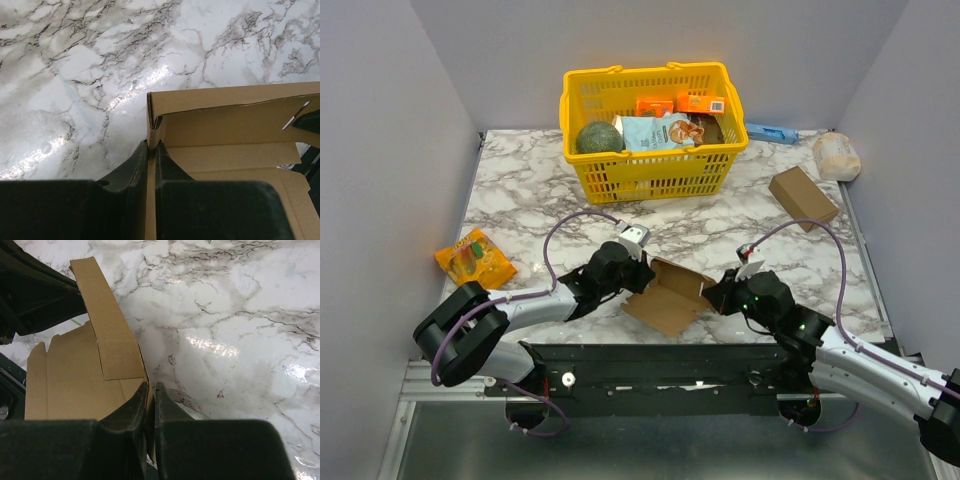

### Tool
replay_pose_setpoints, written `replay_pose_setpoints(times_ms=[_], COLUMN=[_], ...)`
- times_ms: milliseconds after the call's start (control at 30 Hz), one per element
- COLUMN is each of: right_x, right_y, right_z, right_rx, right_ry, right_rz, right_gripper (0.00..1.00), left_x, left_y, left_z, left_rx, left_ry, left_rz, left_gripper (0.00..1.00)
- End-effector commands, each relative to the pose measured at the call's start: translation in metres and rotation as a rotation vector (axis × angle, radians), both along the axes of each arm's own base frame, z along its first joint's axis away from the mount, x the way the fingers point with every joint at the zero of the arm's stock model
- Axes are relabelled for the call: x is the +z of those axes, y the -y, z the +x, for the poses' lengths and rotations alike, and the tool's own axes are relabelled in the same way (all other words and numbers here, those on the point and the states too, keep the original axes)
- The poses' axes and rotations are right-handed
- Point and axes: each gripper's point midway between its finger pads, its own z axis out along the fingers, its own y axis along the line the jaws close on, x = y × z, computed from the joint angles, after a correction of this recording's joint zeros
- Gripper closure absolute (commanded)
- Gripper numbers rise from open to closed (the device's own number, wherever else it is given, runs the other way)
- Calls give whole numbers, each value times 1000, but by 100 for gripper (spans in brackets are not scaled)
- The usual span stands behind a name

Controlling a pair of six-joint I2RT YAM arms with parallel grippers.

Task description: Fold the paper box

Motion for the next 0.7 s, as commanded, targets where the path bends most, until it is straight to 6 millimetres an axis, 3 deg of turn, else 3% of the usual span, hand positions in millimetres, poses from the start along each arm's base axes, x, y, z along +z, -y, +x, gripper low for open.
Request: replay_pose_setpoints(times_ms=[0,667], right_x=[5,5], right_y=[-3,-4], right_z=[1,-4], right_rx=[-6,11], right_ry=[16,15], right_rz=[42,58], right_gripper=[85,85], left_x=[19,4], left_y=[11,7], left_z=[4,11], left_rx=[-24,-8], left_ry=[61,76], left_rz=[-76,-26], left_gripper=[87,69])
